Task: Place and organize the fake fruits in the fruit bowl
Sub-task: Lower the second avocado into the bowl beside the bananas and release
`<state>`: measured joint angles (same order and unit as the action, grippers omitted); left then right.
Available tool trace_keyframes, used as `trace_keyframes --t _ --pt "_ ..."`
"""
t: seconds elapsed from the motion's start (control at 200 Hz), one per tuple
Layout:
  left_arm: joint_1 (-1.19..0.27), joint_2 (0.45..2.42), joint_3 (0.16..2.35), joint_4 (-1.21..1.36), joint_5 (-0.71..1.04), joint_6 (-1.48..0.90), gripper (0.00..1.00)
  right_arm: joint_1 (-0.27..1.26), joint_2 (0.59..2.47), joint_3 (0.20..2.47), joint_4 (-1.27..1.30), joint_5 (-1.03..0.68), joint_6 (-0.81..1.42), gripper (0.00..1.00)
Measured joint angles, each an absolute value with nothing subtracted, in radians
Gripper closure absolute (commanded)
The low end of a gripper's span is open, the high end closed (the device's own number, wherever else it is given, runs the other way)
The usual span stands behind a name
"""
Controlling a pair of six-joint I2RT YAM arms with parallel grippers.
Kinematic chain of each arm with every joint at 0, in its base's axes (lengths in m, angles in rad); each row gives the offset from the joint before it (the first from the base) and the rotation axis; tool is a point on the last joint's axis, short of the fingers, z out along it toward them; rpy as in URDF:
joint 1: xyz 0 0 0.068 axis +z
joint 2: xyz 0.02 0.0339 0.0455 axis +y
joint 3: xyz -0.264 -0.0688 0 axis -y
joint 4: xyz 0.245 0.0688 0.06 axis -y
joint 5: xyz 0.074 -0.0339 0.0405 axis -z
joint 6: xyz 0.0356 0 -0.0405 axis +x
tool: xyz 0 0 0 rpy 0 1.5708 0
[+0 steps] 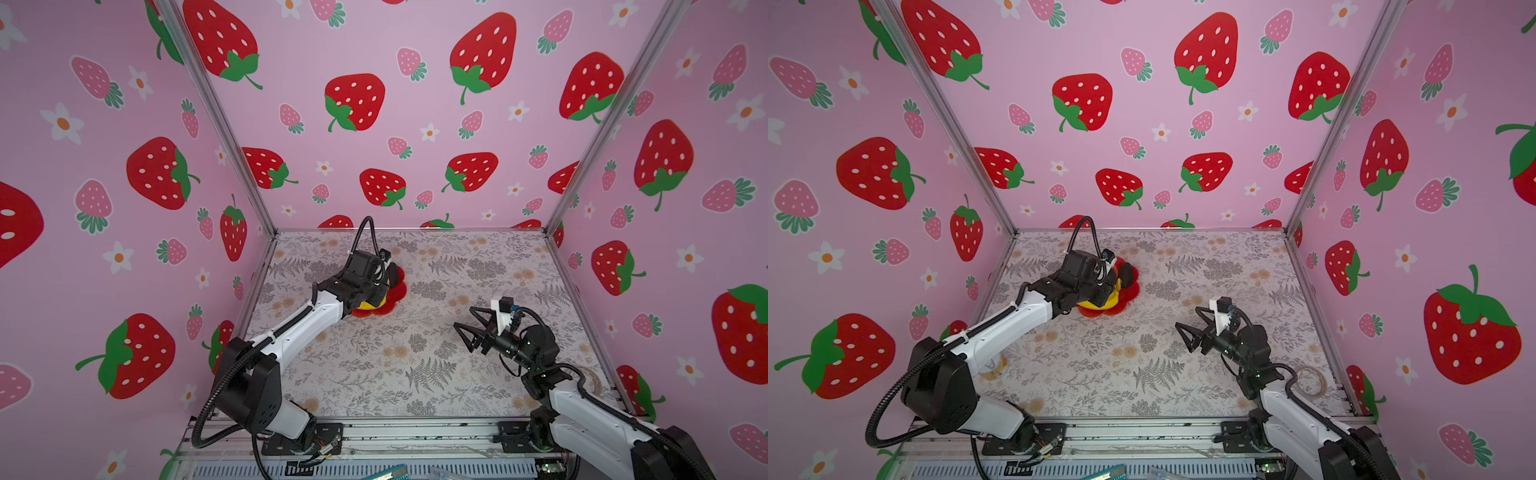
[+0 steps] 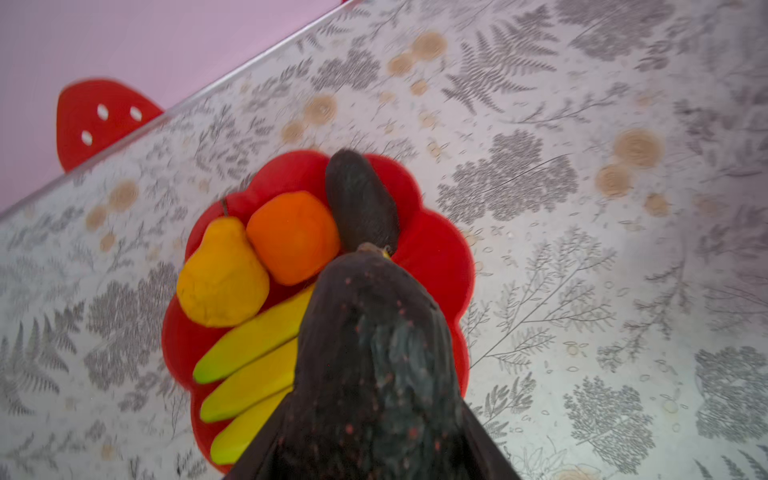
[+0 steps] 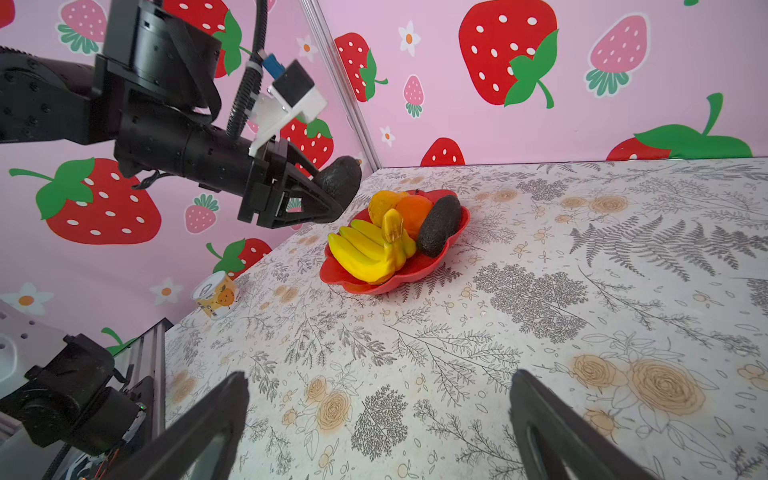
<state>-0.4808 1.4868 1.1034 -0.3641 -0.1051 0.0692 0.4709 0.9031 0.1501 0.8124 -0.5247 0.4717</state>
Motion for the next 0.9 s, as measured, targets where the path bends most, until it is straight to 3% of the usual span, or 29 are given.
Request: trace_keyframes --t 0.52,0.735,0.901 --pt "-0.440 1.671 1.072 -0.338 -0.176 -0.167 0.44 0.471 0.903 0.150 0.815 -0.527 0.473 0.01" --pt "-0.440 1.678 1.072 -0.328 -0.177 -0.188 0.30 0.471 0.915 0.150 0.821 -0.527 0.471 0.01" --pt "-0.444 1.654 1.067 -0.316 -0.193 -0.180 0.25 0.471 0.937 0.150 0.820 -0.527 0.471 0.01"
